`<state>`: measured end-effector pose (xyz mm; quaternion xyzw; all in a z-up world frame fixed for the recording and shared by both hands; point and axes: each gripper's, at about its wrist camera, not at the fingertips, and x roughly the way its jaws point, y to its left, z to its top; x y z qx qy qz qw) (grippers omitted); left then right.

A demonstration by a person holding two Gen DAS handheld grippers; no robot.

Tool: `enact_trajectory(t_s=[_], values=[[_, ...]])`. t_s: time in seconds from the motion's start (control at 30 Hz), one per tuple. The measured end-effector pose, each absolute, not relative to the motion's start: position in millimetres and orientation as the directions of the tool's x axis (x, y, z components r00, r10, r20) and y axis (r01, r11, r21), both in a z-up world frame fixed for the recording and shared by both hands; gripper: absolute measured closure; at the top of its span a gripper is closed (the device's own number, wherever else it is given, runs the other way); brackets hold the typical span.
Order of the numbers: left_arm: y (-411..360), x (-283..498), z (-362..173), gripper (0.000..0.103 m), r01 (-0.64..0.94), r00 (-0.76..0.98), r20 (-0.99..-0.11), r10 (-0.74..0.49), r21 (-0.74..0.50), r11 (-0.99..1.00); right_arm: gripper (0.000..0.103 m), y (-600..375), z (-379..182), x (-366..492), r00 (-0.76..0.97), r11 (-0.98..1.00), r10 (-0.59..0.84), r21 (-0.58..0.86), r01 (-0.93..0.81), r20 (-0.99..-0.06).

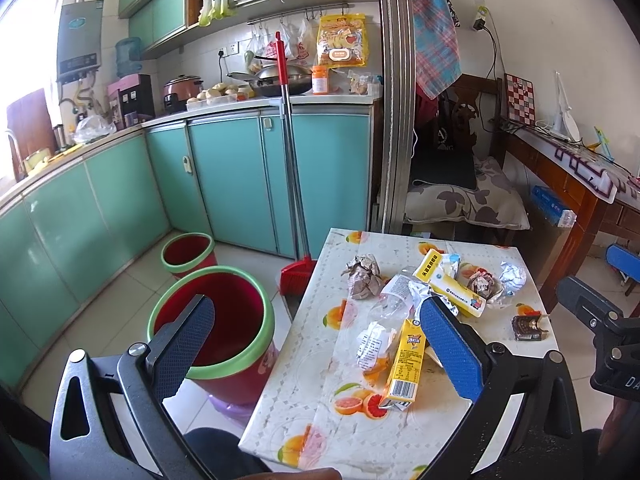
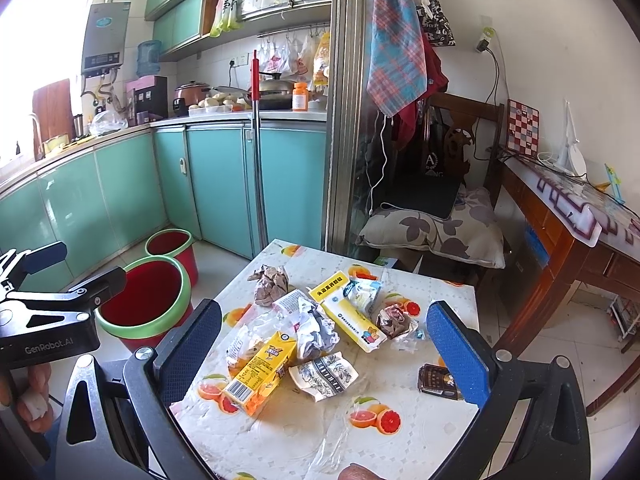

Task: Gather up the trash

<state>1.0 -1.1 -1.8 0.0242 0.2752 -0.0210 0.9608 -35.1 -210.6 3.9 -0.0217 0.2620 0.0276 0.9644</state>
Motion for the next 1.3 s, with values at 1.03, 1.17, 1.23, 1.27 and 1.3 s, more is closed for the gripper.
enact_trajectory(t_s=[1.03,1.17,1.23,1.27,1.3], values=[[-4.1,1.6,1.6,0.000,0.061,0.847,-0.530,-0.035,0.032,0.998,0.000,-212.6,4.4,-37.0,0.862,0.997,0.038,-0.033,-0.064,-0.505],[-4.8,1.6,2.1,0.000,0.062,0.846,-0.532,-0.035,0.032,0.998,0.000,-212.4,4.5,-37.4,0.862,0.998,0.039,-0.030,-0.062,-0.506],[-4.8,2.2,1.5,0.000,0.064,0.845,-0.534,-0.039,0.029,0.997,0.000,-213.0,4.5,-37.3,0.862,0.998,0.038,-0.030,-0.062,-0.505],[-5.1,2.8,0.7,0.000,0.067,0.841,-0.539,-0.041,0.029,0.997,0.000,-212.4,4.2,-37.2,0.861,0.998,0.039,-0.030,-0.062,-0.507],[-6.0,3.8,-0.8,0.000,0.071,0.838,-0.545,-0.044,0.029,0.997,0.000,-213.2,4.0,-36.6,0.859,0.998,0.038,-0.030,-0.062,-0.510]])
